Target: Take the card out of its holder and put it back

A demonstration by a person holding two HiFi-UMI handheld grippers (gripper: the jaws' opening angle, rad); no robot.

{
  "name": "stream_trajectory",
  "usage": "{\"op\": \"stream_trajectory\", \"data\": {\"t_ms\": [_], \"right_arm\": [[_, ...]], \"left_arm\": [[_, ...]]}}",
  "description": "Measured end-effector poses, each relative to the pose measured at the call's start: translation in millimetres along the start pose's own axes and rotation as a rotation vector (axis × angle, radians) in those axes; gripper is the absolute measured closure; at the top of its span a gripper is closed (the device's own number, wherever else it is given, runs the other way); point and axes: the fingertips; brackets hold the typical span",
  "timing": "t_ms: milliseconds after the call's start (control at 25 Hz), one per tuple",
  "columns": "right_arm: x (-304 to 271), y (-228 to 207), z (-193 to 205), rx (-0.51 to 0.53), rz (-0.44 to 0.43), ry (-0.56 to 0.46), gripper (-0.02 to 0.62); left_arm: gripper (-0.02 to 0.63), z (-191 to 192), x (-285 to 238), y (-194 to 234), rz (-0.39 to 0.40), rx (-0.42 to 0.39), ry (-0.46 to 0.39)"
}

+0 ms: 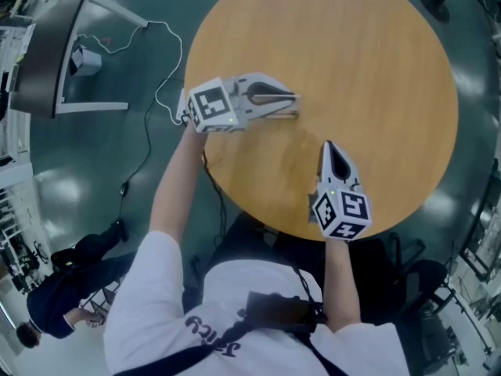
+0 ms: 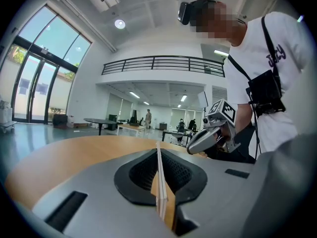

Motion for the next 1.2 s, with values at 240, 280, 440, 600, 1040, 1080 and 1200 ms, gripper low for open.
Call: {"op": "stream_trajectory", "data": {"t_ms": [240, 280, 440, 600, 1040, 1080, 1200], "right_arm": [[-2, -1, 6, -0.017, 0.006, 0.015, 0.574], [-3, -1, 6, -0.02, 0.007, 0.016, 0.574], [-6, 0, 5, -0.025, 0.01, 0.017, 0.574], [-7, 0, 5, -0.029, 0.013, 0.016, 0.574], [-9, -6, 10, -0.036, 0.02, 0.029, 0.574], [-10, -5, 10, -0.036, 0.02, 0.029, 0.574], [-7, -4, 11, -0.036, 0.008, 0.023, 0.574]], "left_arm": [[0.581, 0, 0, 2, -0.004, 0.004, -0.006], [0.581, 0, 0, 3, -0.01, 0.007, -0.003], [0.581, 12, -4, 5, -0.045, 0.046, 0.045], [0.58, 24, -7, 4, -0.063, 0.078, 0.038], [0.577, 75, -17, 0, -0.099, 0.085, 0.131], [0.573, 77, -16, 2, -0.102, 0.087, 0.137], [0.565, 85, -13, 6, -0.13, 0.087, 0.17]]}}
Point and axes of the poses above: the fingertips, and each gripper's own axes: x backward along the fingers, y to its left, z out of its underside, and after that the axes turned 8 degrees about z, right-handed
